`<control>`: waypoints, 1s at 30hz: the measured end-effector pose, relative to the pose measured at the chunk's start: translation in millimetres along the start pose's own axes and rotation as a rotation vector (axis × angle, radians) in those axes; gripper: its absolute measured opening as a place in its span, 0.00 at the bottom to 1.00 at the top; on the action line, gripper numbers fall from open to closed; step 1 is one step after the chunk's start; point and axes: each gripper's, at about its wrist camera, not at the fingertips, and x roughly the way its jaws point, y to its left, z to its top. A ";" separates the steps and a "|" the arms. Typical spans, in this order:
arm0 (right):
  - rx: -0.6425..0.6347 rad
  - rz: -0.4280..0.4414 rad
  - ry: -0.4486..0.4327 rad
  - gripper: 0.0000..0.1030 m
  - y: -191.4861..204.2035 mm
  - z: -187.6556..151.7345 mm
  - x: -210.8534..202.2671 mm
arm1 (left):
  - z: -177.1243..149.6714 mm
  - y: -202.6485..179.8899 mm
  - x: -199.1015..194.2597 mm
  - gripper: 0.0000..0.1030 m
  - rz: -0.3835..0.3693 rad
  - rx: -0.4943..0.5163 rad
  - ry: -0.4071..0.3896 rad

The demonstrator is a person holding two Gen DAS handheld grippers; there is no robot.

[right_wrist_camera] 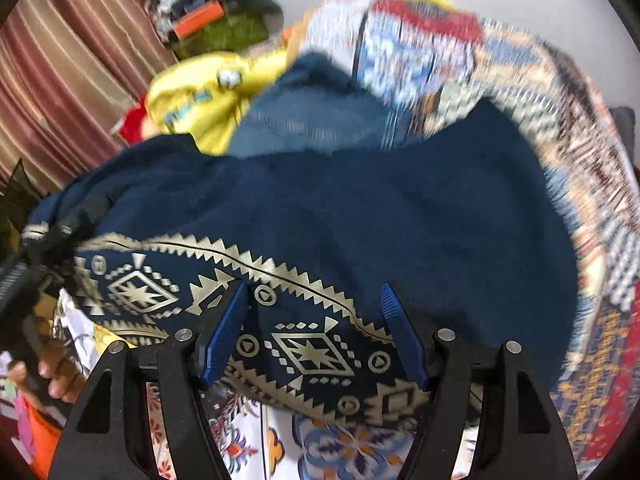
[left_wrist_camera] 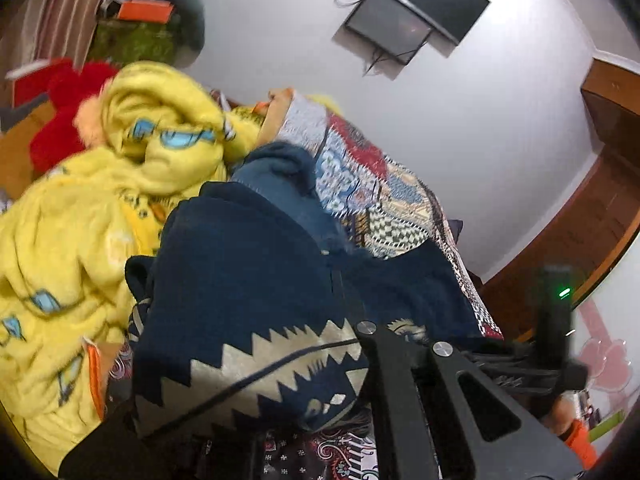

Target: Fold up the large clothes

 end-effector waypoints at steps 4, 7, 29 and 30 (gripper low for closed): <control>0.000 0.010 -0.020 0.68 -1.8 -15.8 18.6 | -3.5 -0.2 12.0 0.05 0.016 0.011 0.006; -0.028 0.006 -0.018 0.68 -1.4 -19.9 14.0 | 3.0 -20.3 13.2 0.05 0.020 0.060 -0.010; 0.385 -0.169 -0.209 0.68 -159.9 -108.1 -145.6 | -85.6 -228.2 165.1 0.06 -0.173 0.613 0.475; 0.387 -0.169 -0.213 0.68 -159.0 -112.3 -148.3 | -87.4 -227.1 164.2 0.07 -0.173 0.614 0.473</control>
